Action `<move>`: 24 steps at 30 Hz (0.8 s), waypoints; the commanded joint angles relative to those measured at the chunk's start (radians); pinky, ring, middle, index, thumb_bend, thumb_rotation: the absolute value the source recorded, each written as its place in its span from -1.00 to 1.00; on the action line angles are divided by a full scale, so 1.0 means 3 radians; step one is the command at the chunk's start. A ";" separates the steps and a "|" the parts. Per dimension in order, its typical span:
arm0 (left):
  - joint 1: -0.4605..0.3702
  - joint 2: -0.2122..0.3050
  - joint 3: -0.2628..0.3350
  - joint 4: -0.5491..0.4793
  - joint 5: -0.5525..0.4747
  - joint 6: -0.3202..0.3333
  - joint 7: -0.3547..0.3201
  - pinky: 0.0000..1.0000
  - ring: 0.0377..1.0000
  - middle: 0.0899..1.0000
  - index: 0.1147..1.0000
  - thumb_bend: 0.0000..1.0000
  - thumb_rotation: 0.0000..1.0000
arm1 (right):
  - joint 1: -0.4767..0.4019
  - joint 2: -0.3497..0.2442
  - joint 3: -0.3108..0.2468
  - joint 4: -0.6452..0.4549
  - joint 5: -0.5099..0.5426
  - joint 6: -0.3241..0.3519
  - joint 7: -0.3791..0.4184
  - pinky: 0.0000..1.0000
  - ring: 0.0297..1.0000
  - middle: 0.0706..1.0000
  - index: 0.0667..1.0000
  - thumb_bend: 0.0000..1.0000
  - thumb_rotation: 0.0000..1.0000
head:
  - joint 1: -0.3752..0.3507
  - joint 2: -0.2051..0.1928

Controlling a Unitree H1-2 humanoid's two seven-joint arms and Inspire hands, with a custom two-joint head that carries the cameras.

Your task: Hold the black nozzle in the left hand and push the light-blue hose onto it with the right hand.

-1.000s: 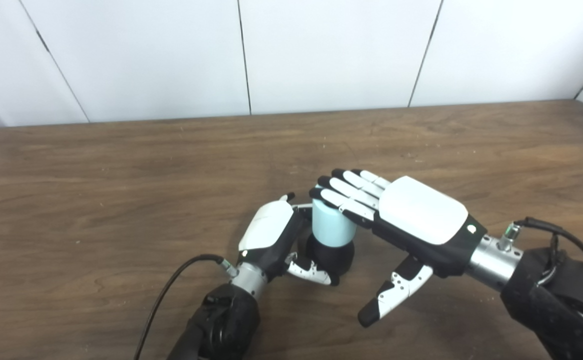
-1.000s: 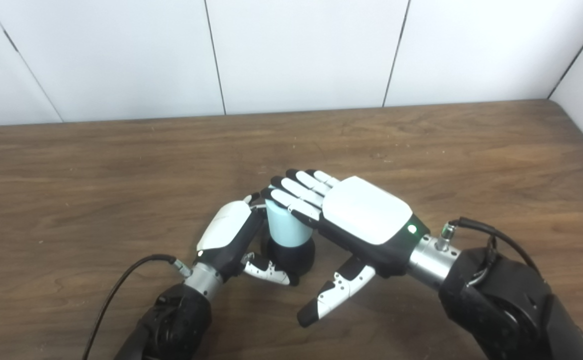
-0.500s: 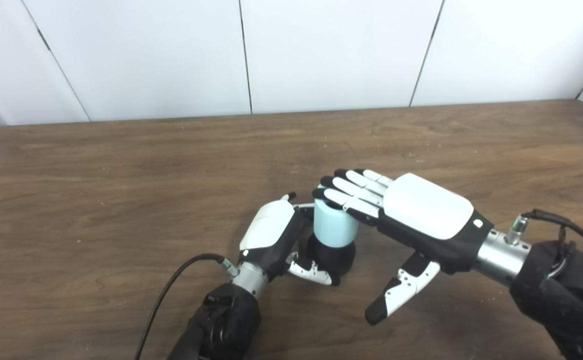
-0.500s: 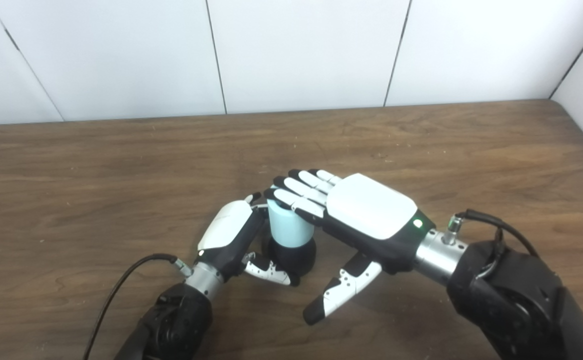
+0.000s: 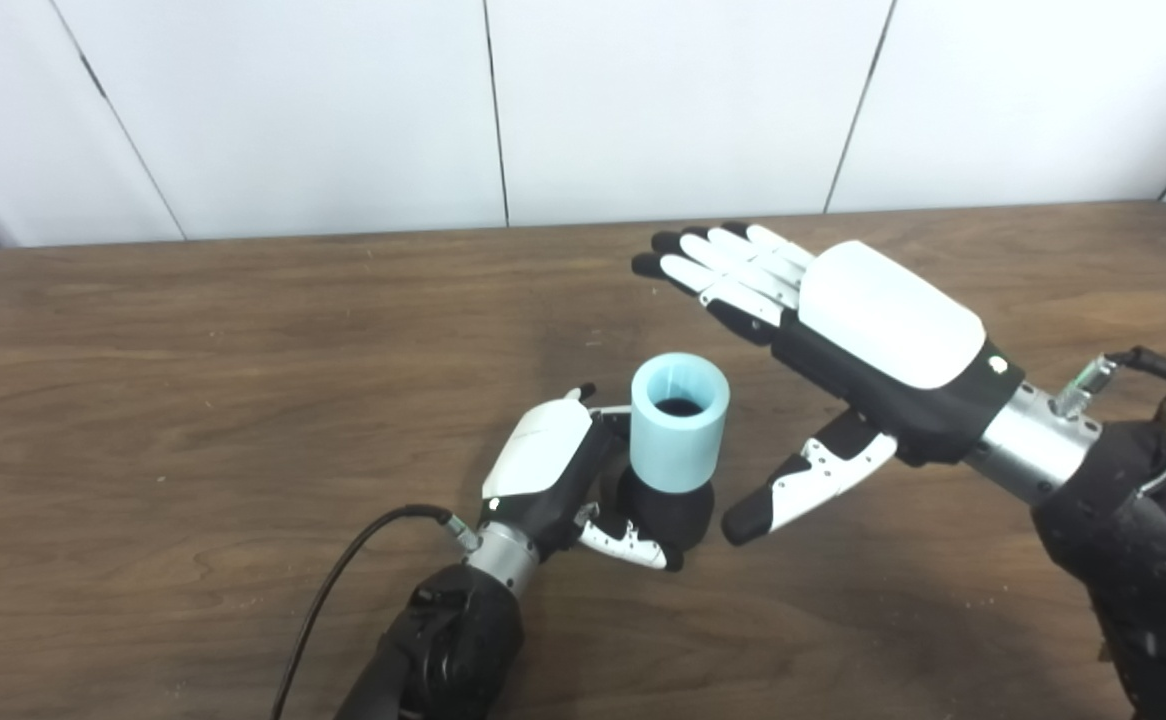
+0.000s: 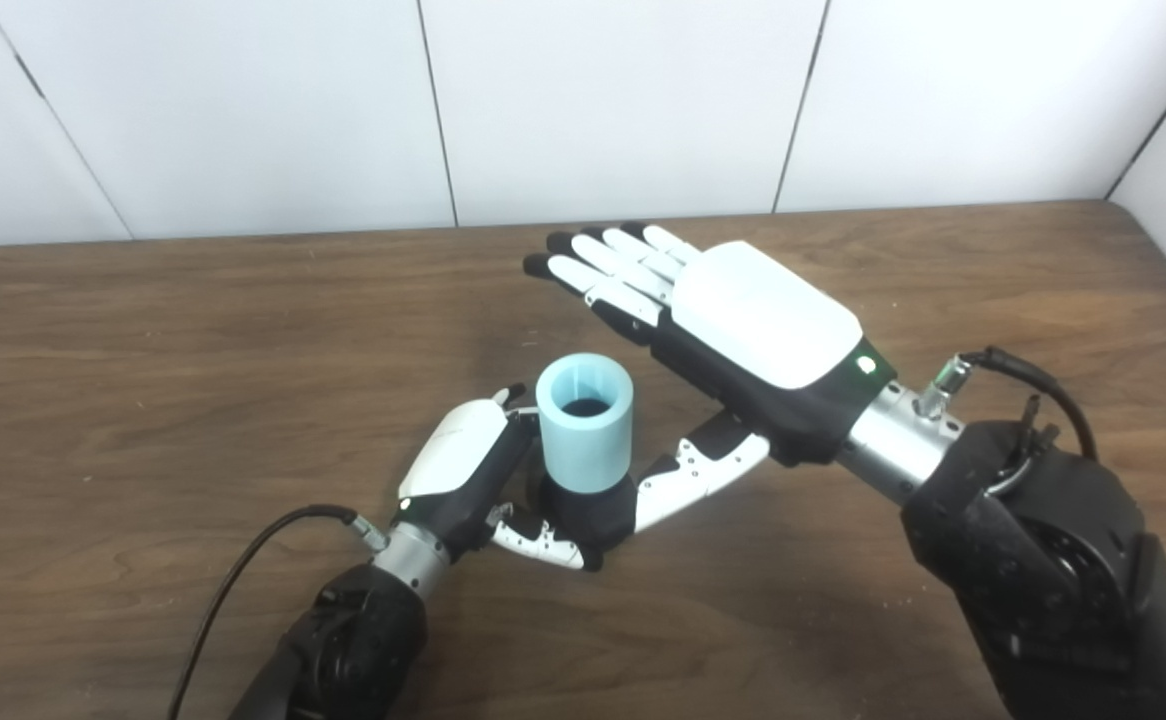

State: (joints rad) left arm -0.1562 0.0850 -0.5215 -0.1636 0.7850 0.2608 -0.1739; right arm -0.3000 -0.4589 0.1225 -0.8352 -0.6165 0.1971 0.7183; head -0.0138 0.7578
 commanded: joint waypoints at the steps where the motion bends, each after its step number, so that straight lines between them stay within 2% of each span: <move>1: 0.0075 0.0060 -0.0044 0.0179 0.0045 0.0154 -0.0210 1.00 0.44 -0.10 -0.17 0.04 -1.00 | -0.0085 -0.0019 -0.0091 -0.0058 -0.0011 -0.0050 -0.0121 1.00 1.00 1.00 0.95 0.39 1.00 | 0.0002 0.0004; 16: 0.0044 0.0107 -0.0025 0.0059 0.0084 0.0192 -0.0245 1.00 0.44 -0.10 -0.15 0.04 -1.00 | -0.0105 -0.0066 -0.0148 -0.0058 -0.0110 0.0069 0.0000 1.00 1.00 1.00 0.96 0.30 1.00 | -0.0005 0.0010; 17: 0.0042 0.0113 -0.0038 0.0021 0.0127 0.0204 -0.0262 1.00 0.49 0.17 -0.14 0.04 -0.95 | -0.0102 -0.0065 -0.0148 -0.0062 -0.0116 0.0080 0.0012 1.00 1.00 1.00 0.96 0.30 1.00 | -0.0001 0.0011; 18: 0.0042 0.0116 -0.0046 -0.0005 0.0159 0.0210 -0.0277 1.00 0.57 0.40 0.14 0.32 -0.98 | -0.0101 -0.0063 -0.0147 -0.0065 -0.0121 0.0088 0.0020 1.00 1.00 1.00 0.96 0.30 1.00 | 0.0001 0.0009; 19: 0.0038 0.0128 -0.0061 -0.0052 0.0202 0.0211 -0.0302 1.00 0.62 0.53 0.32 0.49 -0.99 | -0.0097 -0.0064 -0.0146 -0.0063 -0.0127 0.0095 0.0026 1.00 1.00 1.00 0.96 0.30 1.00 | 0.0011 0.0007; 22: 0.0020 0.0178 -0.0088 -0.0152 0.0288 0.0161 -0.0359 1.00 0.91 0.86 0.73 0.69 -0.84 | -0.0079 -0.0060 -0.0144 -0.0057 -0.0145 0.0104 0.0042 1.00 1.00 1.00 0.96 0.30 1.00 | 0.0001 0.0013; 24: -0.0002 0.0223 -0.0097 -0.0206 0.0312 0.0112 -0.0393 1.00 0.97 0.93 0.80 0.74 -0.80 | -0.0070 -0.0051 -0.0140 -0.0069 -0.0157 0.0124 0.0060 1.00 1.00 1.00 0.96 0.30 1.00 | 0.0000 0.0016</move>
State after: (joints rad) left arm -0.1556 0.1289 -0.5468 -0.2275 0.8367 0.2822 -0.2549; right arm -0.2984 -0.4654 0.0958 -0.8326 -0.6584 0.2292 0.7451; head -0.0138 0.7624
